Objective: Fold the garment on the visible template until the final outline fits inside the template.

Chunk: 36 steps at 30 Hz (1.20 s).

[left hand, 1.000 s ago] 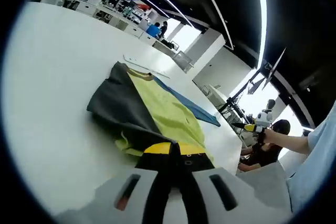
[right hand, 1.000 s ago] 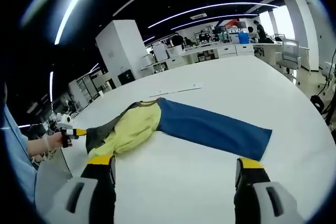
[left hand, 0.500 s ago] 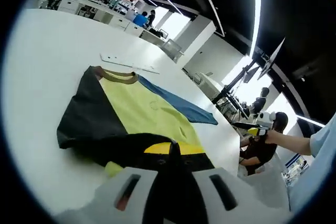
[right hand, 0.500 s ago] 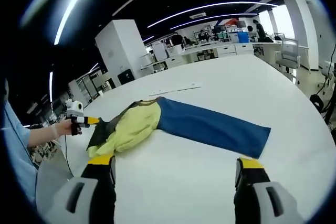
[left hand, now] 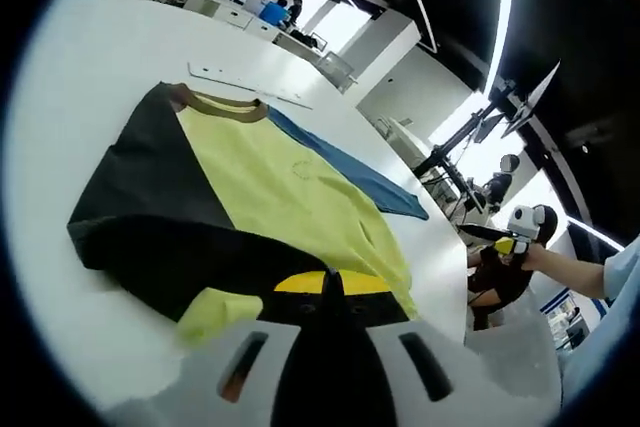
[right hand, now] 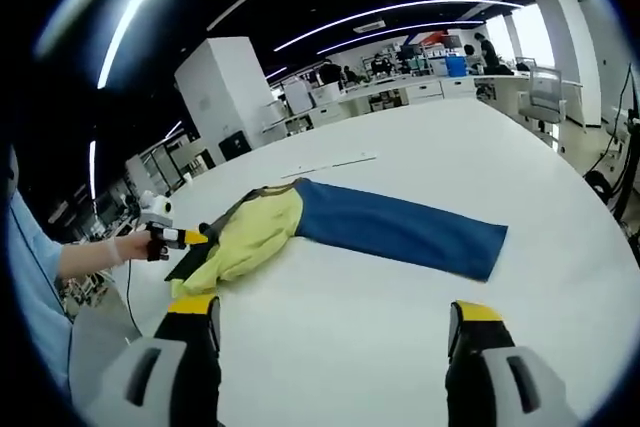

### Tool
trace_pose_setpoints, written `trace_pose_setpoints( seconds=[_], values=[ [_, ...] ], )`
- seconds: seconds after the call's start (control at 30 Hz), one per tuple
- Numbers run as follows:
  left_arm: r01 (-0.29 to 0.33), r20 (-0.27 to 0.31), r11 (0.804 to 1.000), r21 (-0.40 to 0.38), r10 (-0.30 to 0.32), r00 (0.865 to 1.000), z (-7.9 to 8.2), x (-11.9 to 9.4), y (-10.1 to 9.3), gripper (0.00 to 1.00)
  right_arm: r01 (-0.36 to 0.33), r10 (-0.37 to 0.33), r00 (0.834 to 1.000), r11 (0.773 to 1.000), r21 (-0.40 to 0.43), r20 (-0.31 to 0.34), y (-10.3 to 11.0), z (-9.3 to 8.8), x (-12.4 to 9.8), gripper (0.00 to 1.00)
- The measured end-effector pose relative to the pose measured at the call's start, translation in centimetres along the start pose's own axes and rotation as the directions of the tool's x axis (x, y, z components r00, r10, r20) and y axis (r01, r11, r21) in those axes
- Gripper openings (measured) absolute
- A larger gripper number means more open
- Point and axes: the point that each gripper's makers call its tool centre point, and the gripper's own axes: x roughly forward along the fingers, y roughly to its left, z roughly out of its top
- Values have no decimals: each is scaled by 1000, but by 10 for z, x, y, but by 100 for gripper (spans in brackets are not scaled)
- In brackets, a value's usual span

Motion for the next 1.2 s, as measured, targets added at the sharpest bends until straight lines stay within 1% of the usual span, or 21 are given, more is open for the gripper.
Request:
trace_pose_setpoints(
  seconds=[0.13,0.2,0.27,0.33,0.4,0.5,0.63,0.73,0.83,0.93,0.97,1.07,1.2],
  values=[
    [-9,-10,1000,6,9,1000,-6,1,3,0,2,-1,1000,1000,5,-7,2,-4,0,95],
    [-19,-17,999,30,19,1000,-9,0,4,0,3,-3,1000,1000,6,-7,2,-5,-1,95],
    [-9,-11,999,45,9,1000,-10,-1,2,0,3,-3,1000,1000,14,-1,3,-5,-1,95],
    [-9,-17,999,50,10,1000,-10,-2,3,0,5,-5,1000,1000,17,1,3,-6,-1,95],
    [-7,-6,998,55,7,1000,-8,-5,1,1,3,-3,1000,1000,17,1,4,-6,0,95],
    [-2,8,997,75,1,1000,-4,-11,-5,7,-3,3,1000,1000,15,3,7,-5,1,95],
    [0,31,993,116,-3,1000,2,-23,-12,21,-7,7,1000,1000,16,6,9,-4,2,95],
    [5,29,989,147,-9,1000,2,-29,-16,29,-13,13,1000,1000,18,10,11,-3,3,95],
    [-27,26,979,203,23,999,1,-37,-14,36,-19,19,1000,1000,19,8,14,-4,5,95],
    [-32,17,969,246,28,999,-2,-45,-16,36,-23,23,1000,1000,19,7,16,-5,6,95],
    [-38,22,966,256,34,999,-1,-49,-15,36,-24,23,1000,1000,20,9,16,-5,6,95],
    [-42,22,965,258,38,999,-3,-57,-14,35,-29,28,1000,999,22,12,18,-4,7,95],
    [-53,10,966,252,52,999,-11,-66,-4,32,-33,32,999,999,24,10,20,-6,7,95]
  ],
)
